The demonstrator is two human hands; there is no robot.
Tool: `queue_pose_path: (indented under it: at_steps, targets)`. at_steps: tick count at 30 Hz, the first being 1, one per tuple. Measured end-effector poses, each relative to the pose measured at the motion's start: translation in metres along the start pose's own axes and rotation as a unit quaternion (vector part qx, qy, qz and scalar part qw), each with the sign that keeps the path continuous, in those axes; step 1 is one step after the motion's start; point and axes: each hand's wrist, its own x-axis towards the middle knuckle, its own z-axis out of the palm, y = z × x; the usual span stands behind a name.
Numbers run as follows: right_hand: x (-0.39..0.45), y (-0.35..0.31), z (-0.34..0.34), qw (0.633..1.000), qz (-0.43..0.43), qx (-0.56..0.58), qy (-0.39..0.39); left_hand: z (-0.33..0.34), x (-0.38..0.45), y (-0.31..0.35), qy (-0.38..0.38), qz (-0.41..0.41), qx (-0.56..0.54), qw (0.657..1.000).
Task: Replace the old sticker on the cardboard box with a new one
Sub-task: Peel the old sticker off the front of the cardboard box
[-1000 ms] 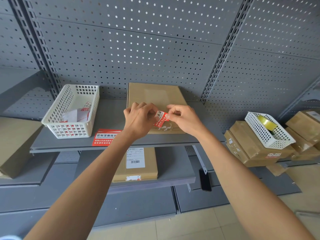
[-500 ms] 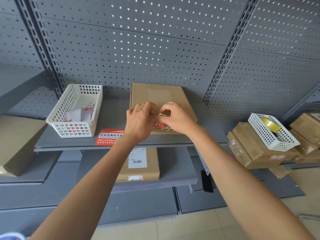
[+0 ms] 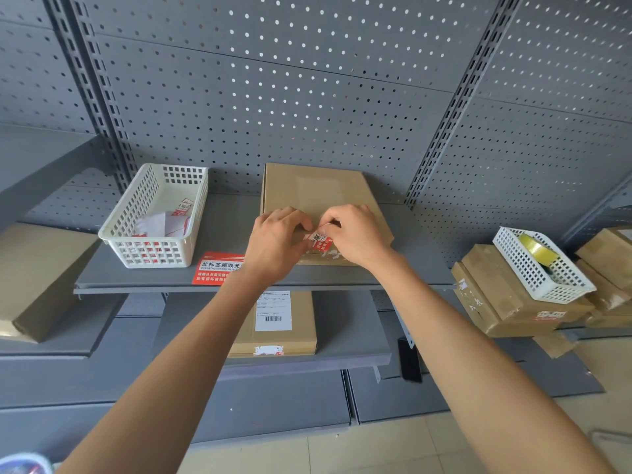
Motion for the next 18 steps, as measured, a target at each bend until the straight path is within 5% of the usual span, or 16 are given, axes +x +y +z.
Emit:
queue_pose_path:
  at_steps: [18]
  targets:
    - [-0.012,-0.002,-0.004,1.000,0.002,0.015,-0.013,0.007,0.000,-0.001,0.029,-0.010,0.005,1.000]
